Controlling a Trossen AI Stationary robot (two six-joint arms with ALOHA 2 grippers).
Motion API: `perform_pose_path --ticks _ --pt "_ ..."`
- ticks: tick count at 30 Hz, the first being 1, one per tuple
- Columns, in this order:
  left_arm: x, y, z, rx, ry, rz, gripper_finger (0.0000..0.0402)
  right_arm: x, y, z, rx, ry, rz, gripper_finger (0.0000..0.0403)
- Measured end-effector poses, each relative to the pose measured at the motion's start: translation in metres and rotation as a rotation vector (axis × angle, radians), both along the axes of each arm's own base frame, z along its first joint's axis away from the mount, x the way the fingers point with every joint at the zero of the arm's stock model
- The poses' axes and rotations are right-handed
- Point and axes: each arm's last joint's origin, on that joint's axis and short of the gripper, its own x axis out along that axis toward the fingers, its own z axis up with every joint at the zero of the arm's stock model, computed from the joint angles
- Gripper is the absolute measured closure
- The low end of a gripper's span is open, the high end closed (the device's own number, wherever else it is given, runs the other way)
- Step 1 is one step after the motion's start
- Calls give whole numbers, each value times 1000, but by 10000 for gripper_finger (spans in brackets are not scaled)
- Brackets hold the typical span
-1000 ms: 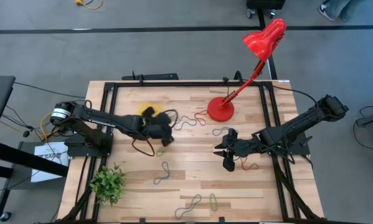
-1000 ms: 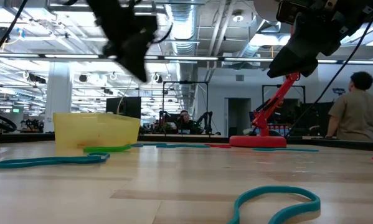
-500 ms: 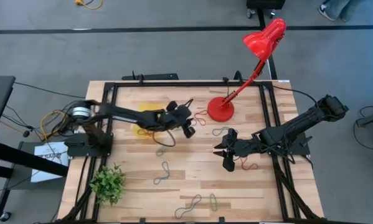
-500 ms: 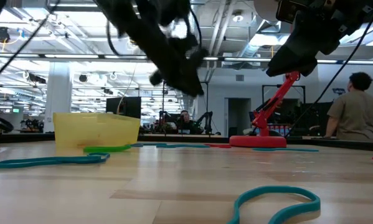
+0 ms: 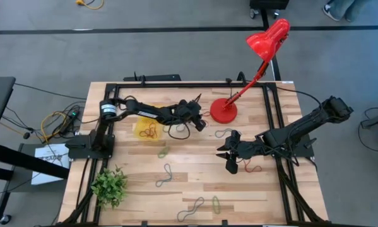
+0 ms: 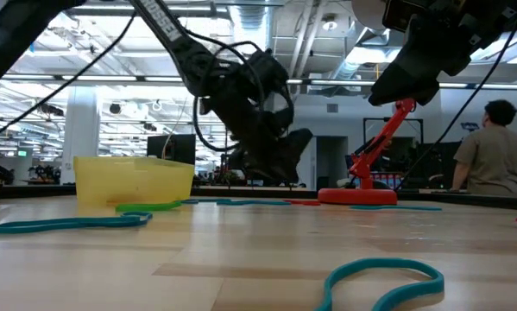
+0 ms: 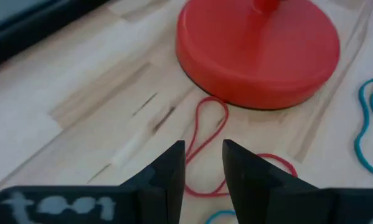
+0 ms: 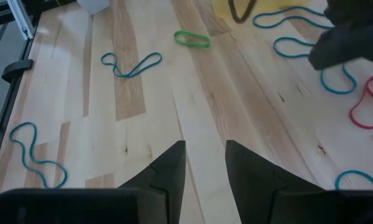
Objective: Pick and place items into bin
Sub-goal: Put the red rubber band into the yellow bin
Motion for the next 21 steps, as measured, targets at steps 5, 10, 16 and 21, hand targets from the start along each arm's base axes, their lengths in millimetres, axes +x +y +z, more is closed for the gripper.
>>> perform_pose_path --ticks 5,10,16,21 --pt "18 5 -11 0 76 3 304 0 0 0 0 0 0 295" --pt "25 7 -11 44 184 60 304 0 0 0 0 0 0 295" --pt "24 5 -12 2 216 15 304 0 0 0 0 1 0 295" --pt "24 5 -18 -3 235 23 304 0 0 0 0 0 0 295"
